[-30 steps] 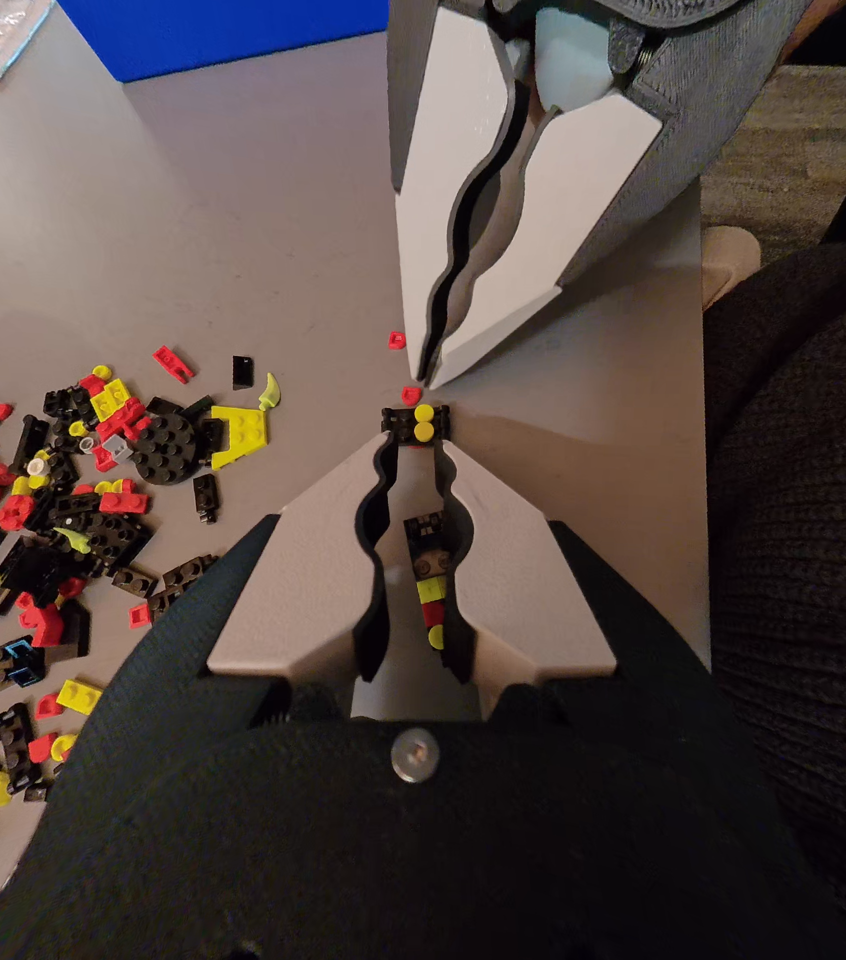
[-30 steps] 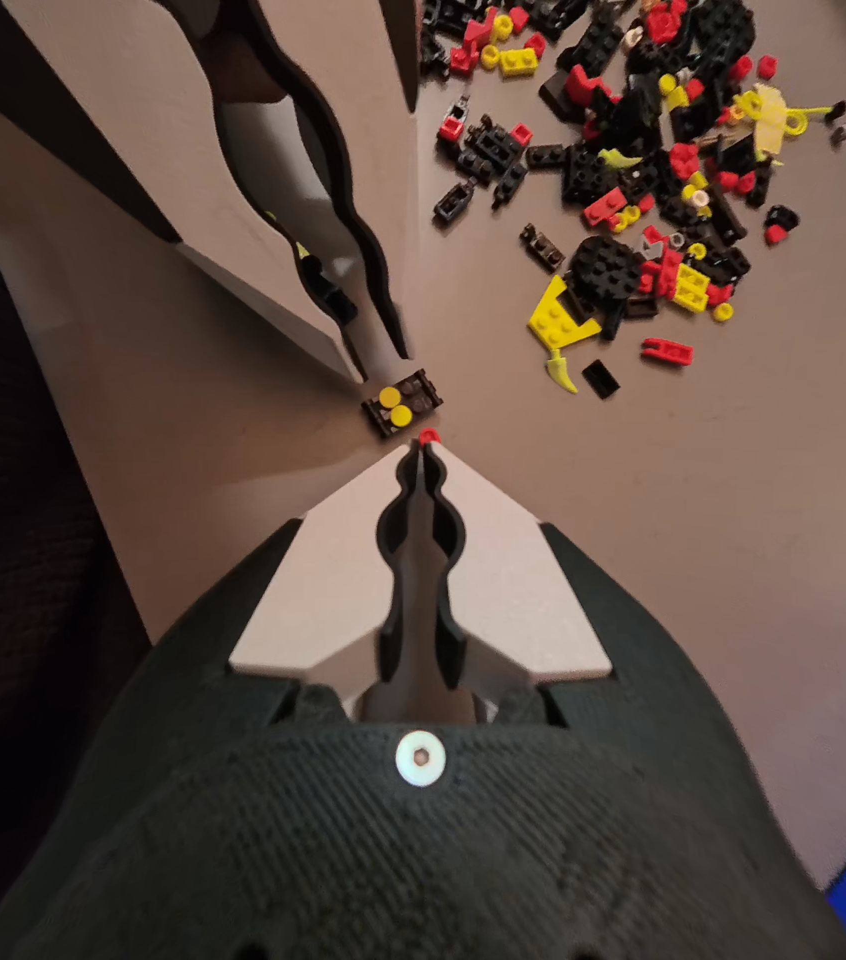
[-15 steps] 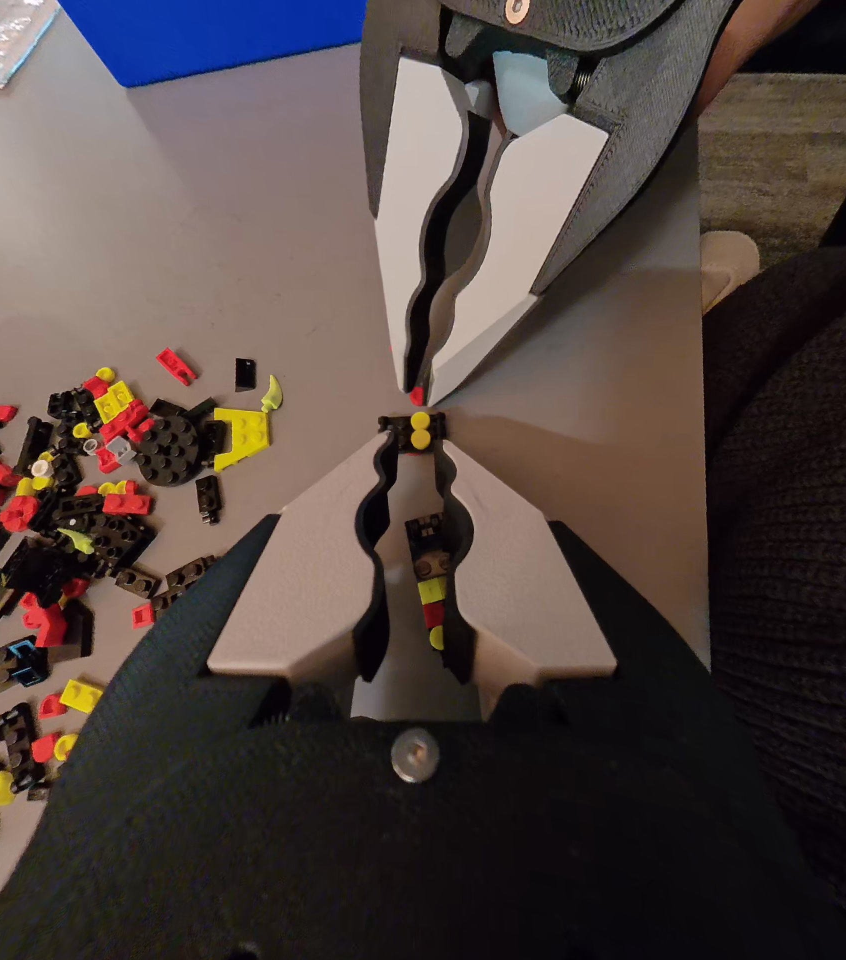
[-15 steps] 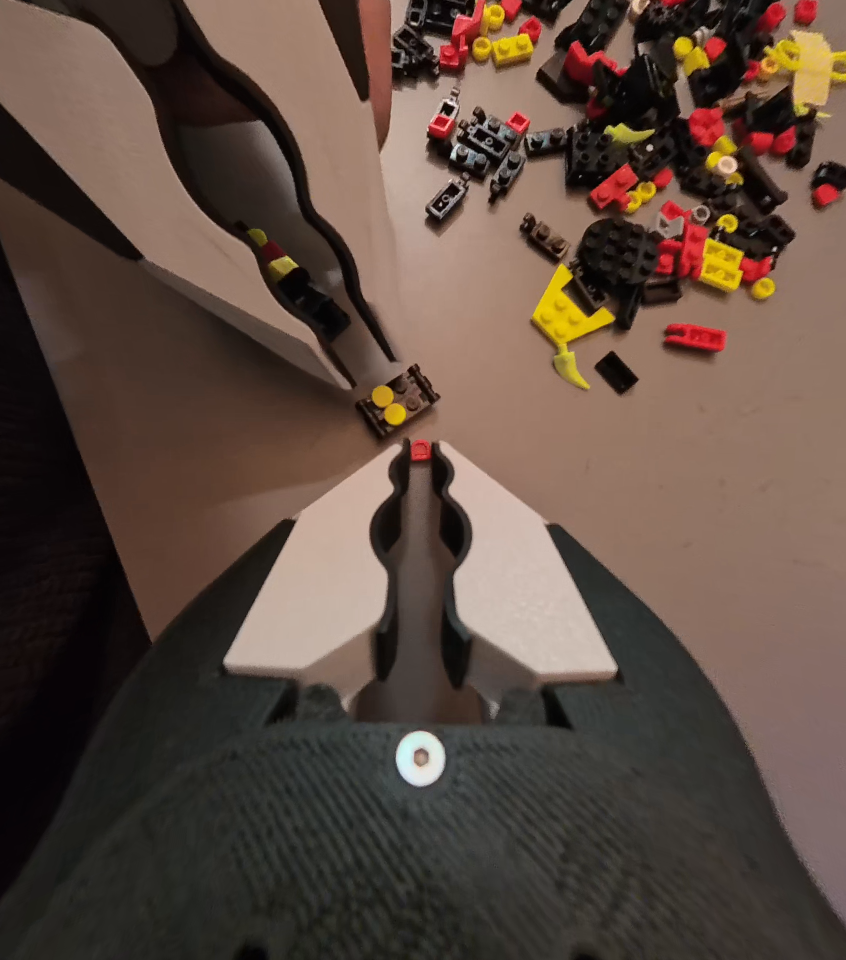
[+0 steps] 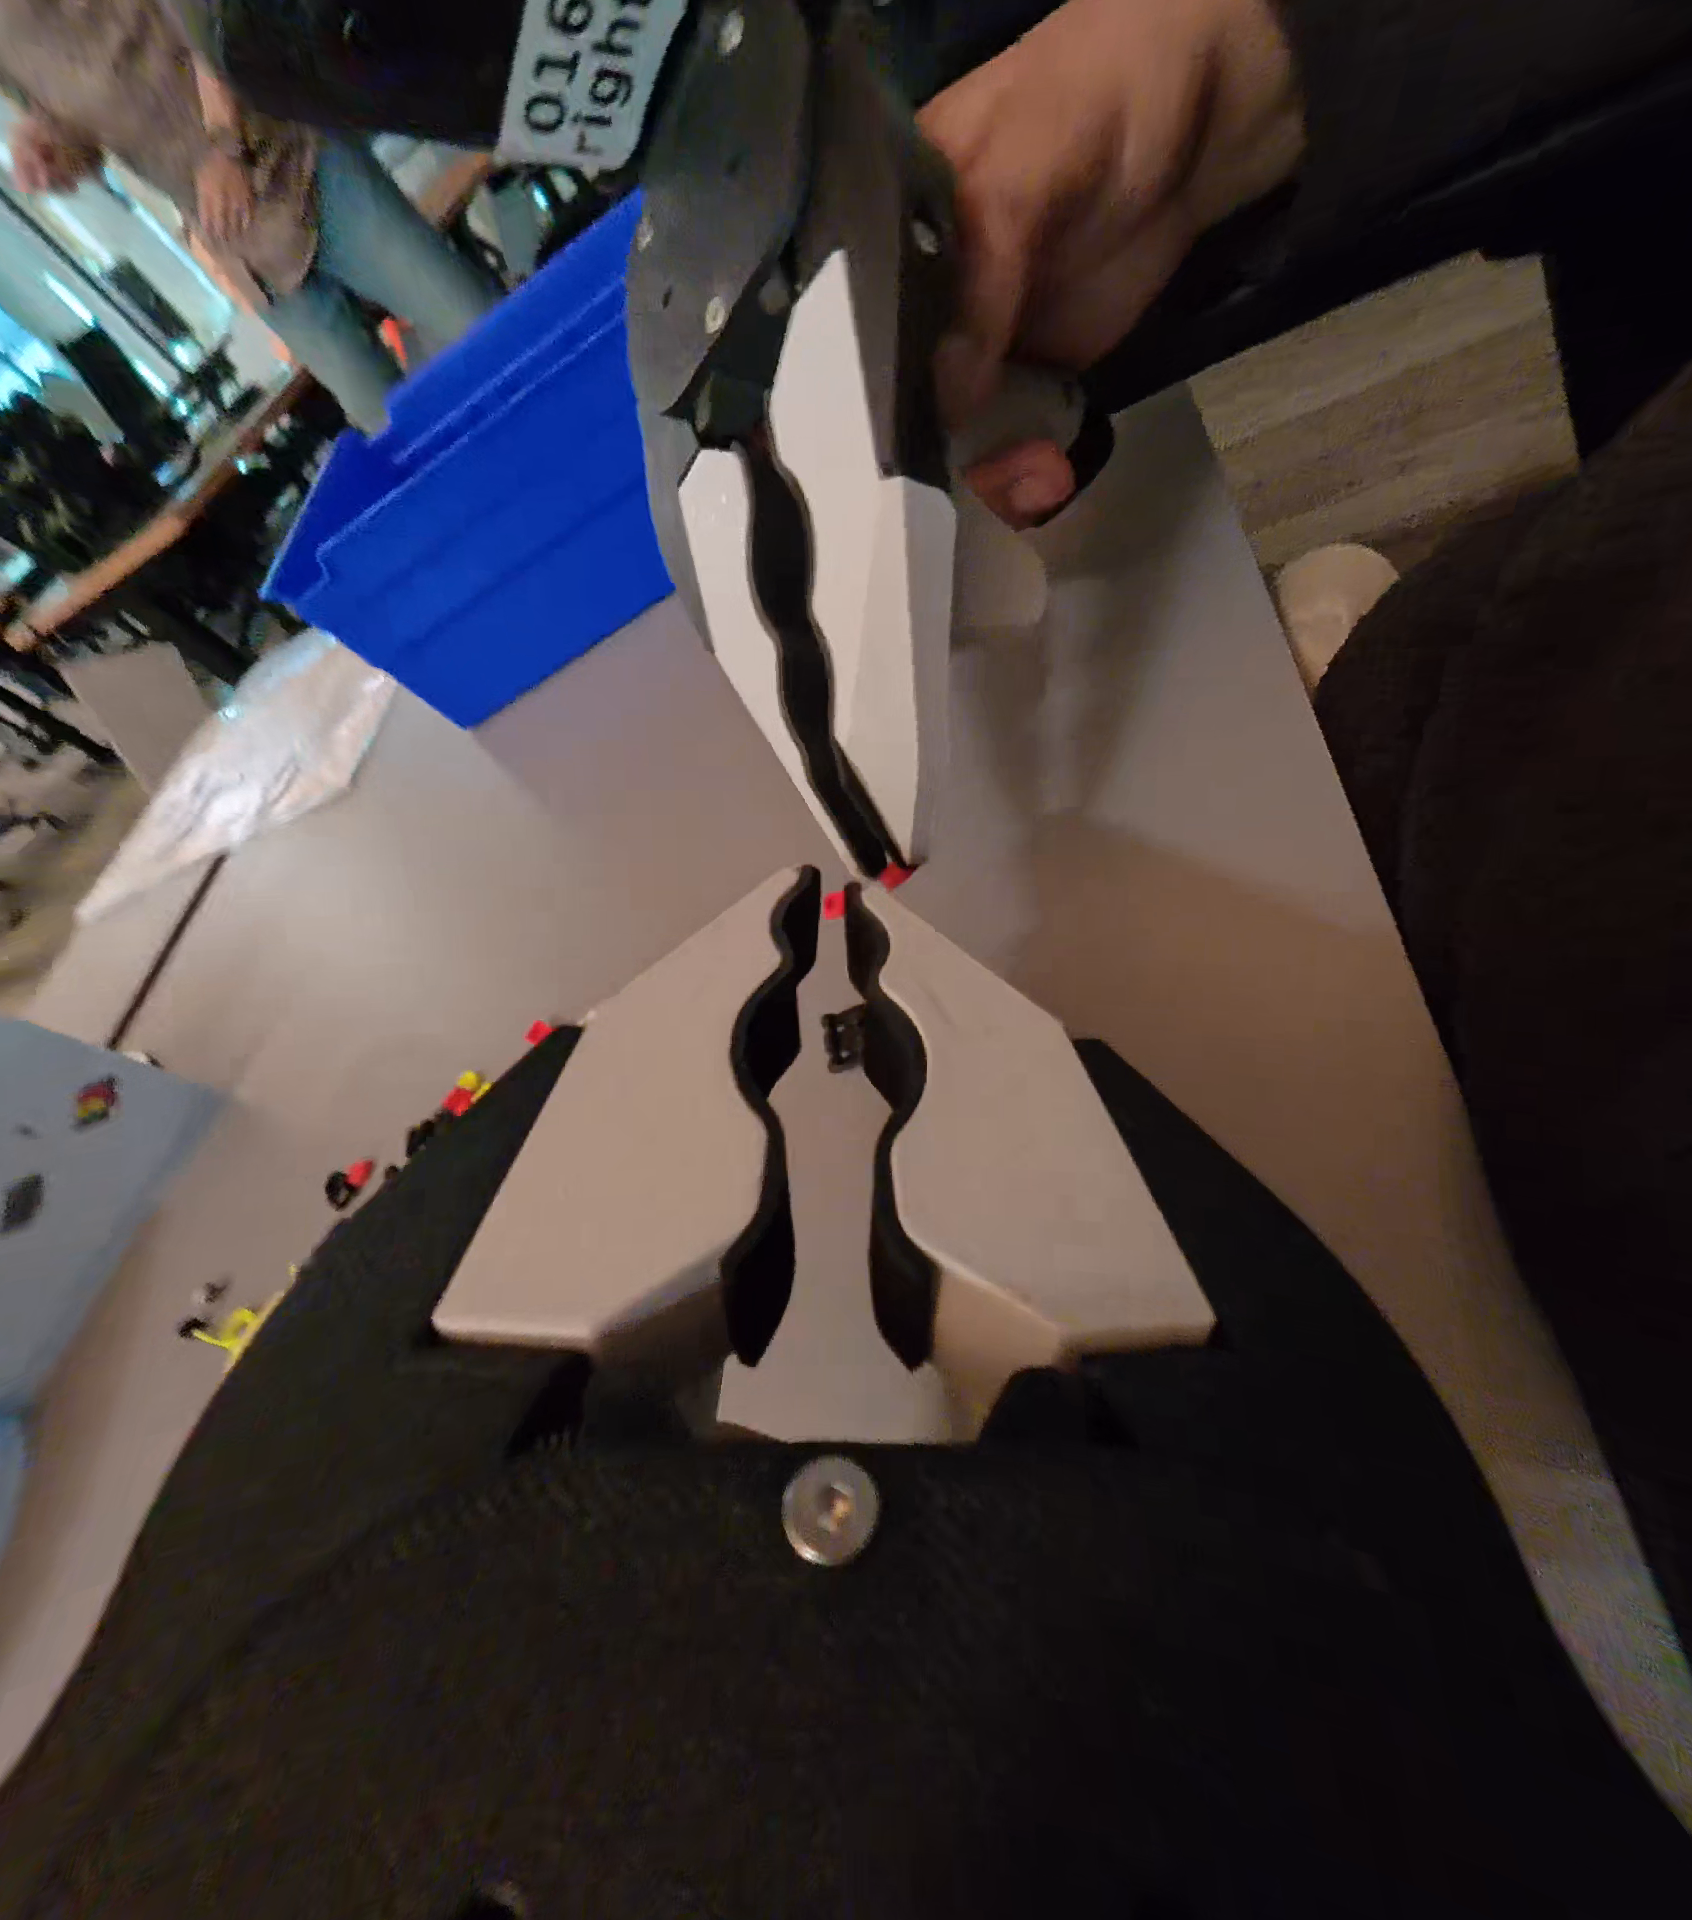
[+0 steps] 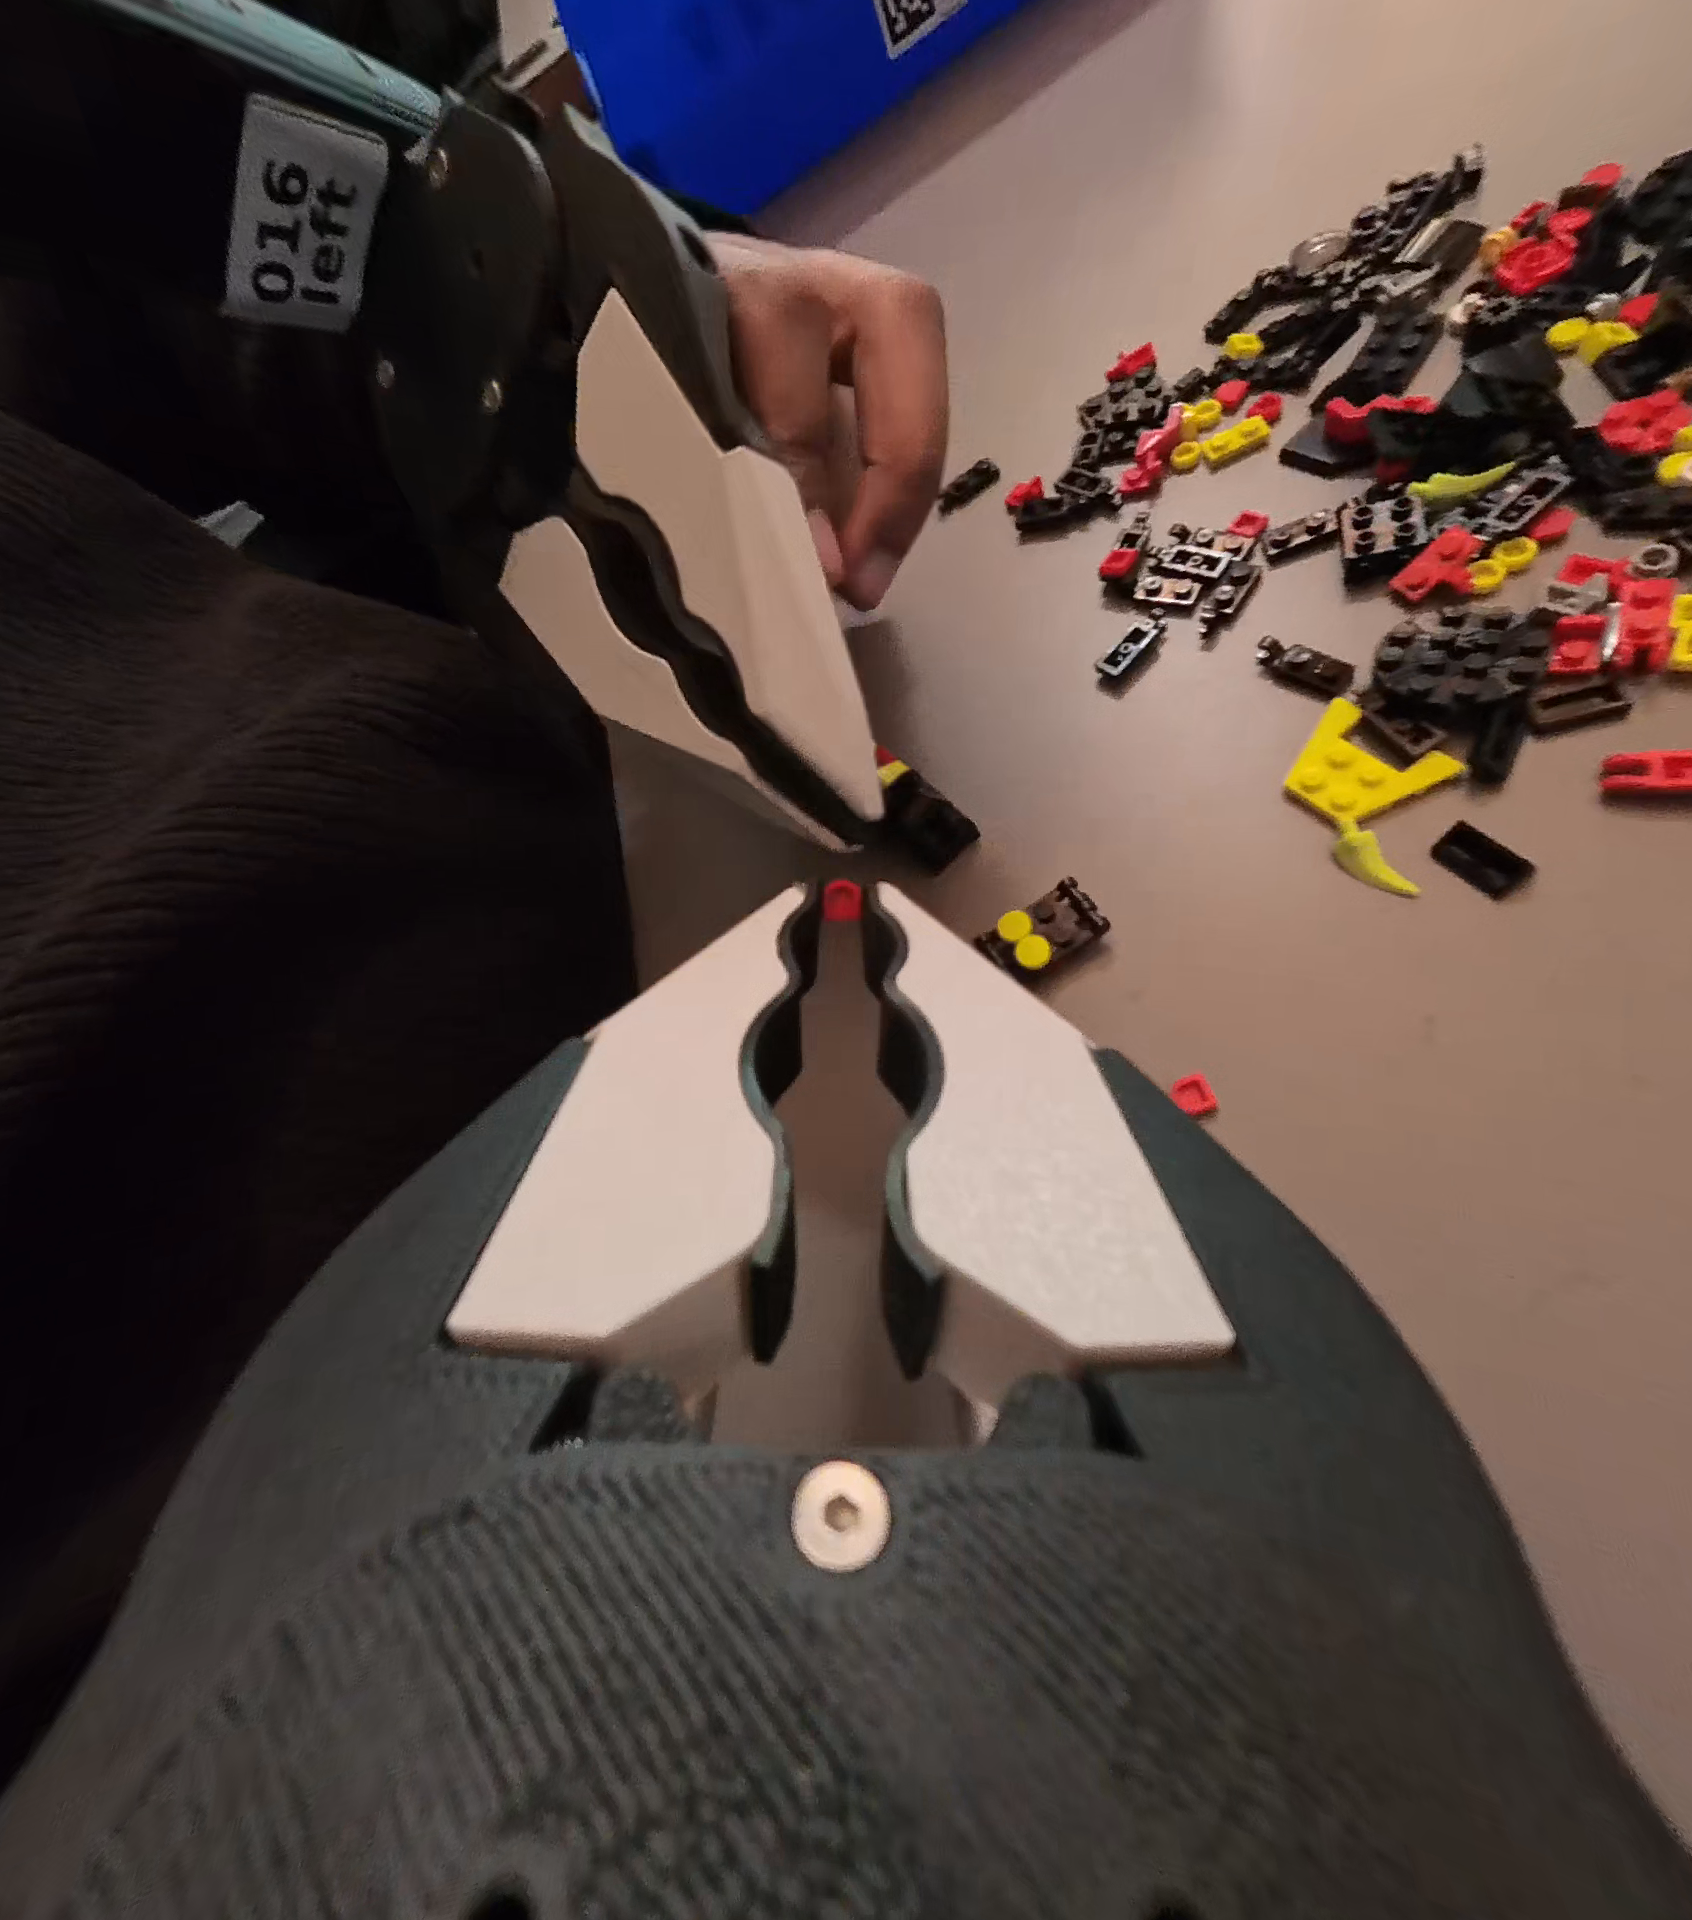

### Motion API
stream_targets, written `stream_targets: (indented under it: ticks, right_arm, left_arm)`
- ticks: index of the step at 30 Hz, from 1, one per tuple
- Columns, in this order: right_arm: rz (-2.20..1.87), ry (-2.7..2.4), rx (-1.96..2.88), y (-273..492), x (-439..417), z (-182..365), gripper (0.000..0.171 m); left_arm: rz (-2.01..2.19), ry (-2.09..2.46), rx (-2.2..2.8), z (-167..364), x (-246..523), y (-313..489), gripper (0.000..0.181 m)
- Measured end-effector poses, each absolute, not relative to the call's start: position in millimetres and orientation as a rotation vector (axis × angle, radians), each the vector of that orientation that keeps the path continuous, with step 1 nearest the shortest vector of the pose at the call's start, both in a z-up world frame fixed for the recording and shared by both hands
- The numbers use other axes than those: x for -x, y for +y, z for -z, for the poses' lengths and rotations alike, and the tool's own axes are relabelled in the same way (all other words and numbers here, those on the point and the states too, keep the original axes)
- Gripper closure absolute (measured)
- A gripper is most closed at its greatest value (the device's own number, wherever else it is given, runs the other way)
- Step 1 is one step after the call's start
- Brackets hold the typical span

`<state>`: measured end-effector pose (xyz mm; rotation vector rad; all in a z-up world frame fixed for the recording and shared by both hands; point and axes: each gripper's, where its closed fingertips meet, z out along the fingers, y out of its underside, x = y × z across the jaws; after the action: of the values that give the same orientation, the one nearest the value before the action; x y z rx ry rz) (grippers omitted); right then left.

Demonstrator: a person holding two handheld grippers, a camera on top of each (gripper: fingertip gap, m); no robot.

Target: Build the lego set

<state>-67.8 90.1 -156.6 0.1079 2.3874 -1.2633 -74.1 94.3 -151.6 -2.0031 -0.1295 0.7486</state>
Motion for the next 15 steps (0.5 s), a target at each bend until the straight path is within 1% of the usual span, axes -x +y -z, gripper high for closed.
stream_targets:
  ticks: [6, 12, 15]
  right_arm:
    - [1.256, 2.348, -0.086, 93, 62, 153, 0.165]
    - [1.247, 2.309, -0.075, 92, 57, 151, 0.165]
    - [1.242, 2.295, -0.074, 92, 55, 151, 0.165]
  left_arm:
    - [-0.740, -0.012, 1.996, 151, 60, 101, 0.180]
    - [-0.750, 0.035, 2.013, 155, 55, 104, 0.176]
    - [-0.764, 0.037, 2.002, 154, 55, 105, 0.180]
